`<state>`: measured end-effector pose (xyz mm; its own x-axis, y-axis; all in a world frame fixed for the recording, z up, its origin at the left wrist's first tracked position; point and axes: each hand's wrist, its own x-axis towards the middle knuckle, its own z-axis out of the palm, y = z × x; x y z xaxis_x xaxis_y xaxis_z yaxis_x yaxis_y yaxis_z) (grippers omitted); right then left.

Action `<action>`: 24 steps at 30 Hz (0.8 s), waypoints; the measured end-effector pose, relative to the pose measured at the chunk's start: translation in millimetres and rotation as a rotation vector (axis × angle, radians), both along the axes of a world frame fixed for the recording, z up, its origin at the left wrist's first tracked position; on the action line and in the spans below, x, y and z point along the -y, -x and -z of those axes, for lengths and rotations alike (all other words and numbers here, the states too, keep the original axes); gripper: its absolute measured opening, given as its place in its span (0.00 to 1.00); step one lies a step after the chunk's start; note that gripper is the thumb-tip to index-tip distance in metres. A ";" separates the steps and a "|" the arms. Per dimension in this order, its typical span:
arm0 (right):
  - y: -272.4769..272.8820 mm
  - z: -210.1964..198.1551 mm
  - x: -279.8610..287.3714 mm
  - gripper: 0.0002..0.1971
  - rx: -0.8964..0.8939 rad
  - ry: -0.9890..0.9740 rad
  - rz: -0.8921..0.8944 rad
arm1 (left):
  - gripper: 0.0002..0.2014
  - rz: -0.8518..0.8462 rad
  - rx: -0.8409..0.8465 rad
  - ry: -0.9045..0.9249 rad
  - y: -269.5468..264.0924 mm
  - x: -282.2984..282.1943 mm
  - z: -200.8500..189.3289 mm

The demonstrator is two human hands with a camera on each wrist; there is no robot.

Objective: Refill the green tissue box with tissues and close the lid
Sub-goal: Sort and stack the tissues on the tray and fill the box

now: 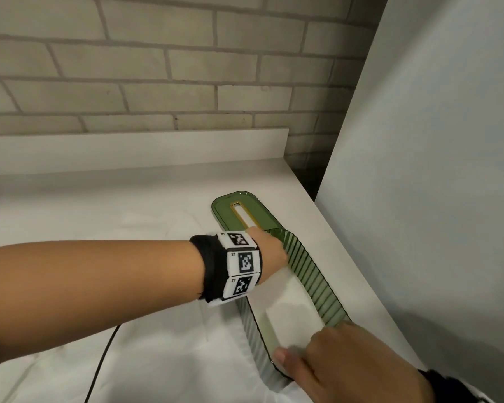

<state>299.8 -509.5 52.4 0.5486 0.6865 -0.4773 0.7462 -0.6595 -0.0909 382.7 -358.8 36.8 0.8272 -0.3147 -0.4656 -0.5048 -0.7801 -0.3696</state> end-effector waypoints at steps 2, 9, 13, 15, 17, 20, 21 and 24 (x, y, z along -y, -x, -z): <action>1.3 -2.8 -1.5 0.42 0.025 0.007 -0.009 | 0.17 0.020 0.049 0.028 -0.7 -3.5 -6.3; -9.0 9.9 4.8 0.39 0.191 -0.173 0.110 | 0.15 -0.168 0.299 0.565 11.1 -71.4 -65.2; 1.7 -0.5 -8.2 0.14 0.170 -0.569 0.156 | 0.12 -0.429 0.435 0.760 42.0 -147.7 -80.7; 7.3 -11.8 -24.2 0.12 0.127 -0.698 0.156 | 0.11 -0.584 0.482 0.851 67.5 -190.2 -76.1; 11.7 -18.8 -40.6 0.07 0.170 -0.802 0.131 | 0.09 -0.755 0.519 0.935 99.2 -228.6 -65.3; 19.3 -19.4 -68.0 0.02 0.171 -0.931 0.146 | 0.08 -0.946 0.501 1.062 147.9 -269.4 -42.4; 20.7 -17.6 -76.1 0.07 0.123 -0.939 0.147 | 0.07 -0.995 0.488 1.079 163.1 -278.2 -34.2; 22.3 -11.1 -109.0 0.12 -0.078 -0.823 0.203 | 0.08 -1.124 0.440 1.100 202.0 -295.9 -11.2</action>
<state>277.5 -400.5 63.5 0.6845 0.7235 0.0894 0.5923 -0.4805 -0.6467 180.7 -62.9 48.0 0.8572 0.5017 -0.1161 0.4546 -0.6313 0.6283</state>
